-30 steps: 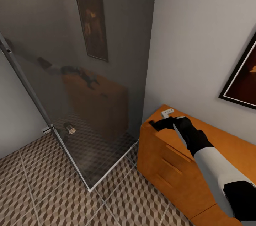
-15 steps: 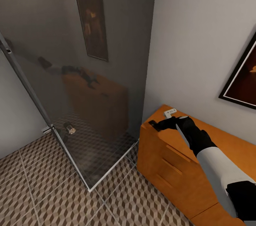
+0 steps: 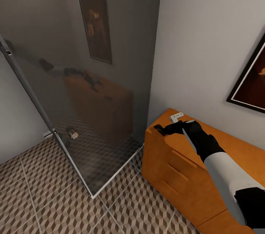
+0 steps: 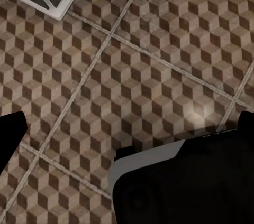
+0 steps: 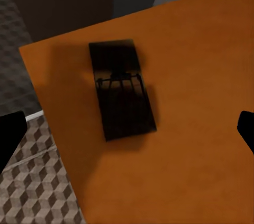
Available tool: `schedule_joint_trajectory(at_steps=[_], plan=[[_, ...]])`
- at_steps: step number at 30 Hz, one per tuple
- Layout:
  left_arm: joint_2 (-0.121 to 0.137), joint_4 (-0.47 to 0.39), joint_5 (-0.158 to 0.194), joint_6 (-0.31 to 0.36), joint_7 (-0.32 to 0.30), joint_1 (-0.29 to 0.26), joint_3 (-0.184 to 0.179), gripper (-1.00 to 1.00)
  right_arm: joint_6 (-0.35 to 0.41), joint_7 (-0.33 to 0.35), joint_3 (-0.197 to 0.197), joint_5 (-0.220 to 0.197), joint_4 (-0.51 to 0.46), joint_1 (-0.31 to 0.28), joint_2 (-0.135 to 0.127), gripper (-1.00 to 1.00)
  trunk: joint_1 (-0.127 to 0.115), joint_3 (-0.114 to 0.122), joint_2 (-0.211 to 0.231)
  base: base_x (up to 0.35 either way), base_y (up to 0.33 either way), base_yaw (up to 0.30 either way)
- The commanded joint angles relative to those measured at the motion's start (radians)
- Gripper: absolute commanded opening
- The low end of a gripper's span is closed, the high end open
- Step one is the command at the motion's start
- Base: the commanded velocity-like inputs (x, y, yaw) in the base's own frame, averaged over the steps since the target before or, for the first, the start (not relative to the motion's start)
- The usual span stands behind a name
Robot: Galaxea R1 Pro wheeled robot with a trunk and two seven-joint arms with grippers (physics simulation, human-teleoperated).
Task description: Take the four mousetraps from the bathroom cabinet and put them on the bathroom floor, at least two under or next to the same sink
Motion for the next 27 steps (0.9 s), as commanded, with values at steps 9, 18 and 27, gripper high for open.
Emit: schedule_joint_trajectory(at_steps=[9, 18, 27], plan=[[-0.002, 0.005, 0.003, -0.006, 0.005, -0.001, -0.009, 1.0, 0.004, 0.007, 0.002, 0.012, -0.001, -0.001, -0.001, 1.0, 0.001, -0.012, -0.002, 0.0, 0.0, 0.0], [-0.003, 0.005, 0.003, -0.006, 0.005, 0.001, -0.009, 1.0, 0.003, 0.005, 0.002, 0.012, 0.013, -0.001, -0.001, 1.0, 0.001, -0.026, -0.002, 0.0, 0.0, 0.0], [-0.004, 0.004, 0.003, -0.006, 0.005, 0.004, -0.009, 1.0, 0.002, 0.005, 0.002, 0.012, 0.019, -0.001, -0.001, 1.0, 0.001, -0.032, -0.002, 0.0, 0.0, 0.0]])
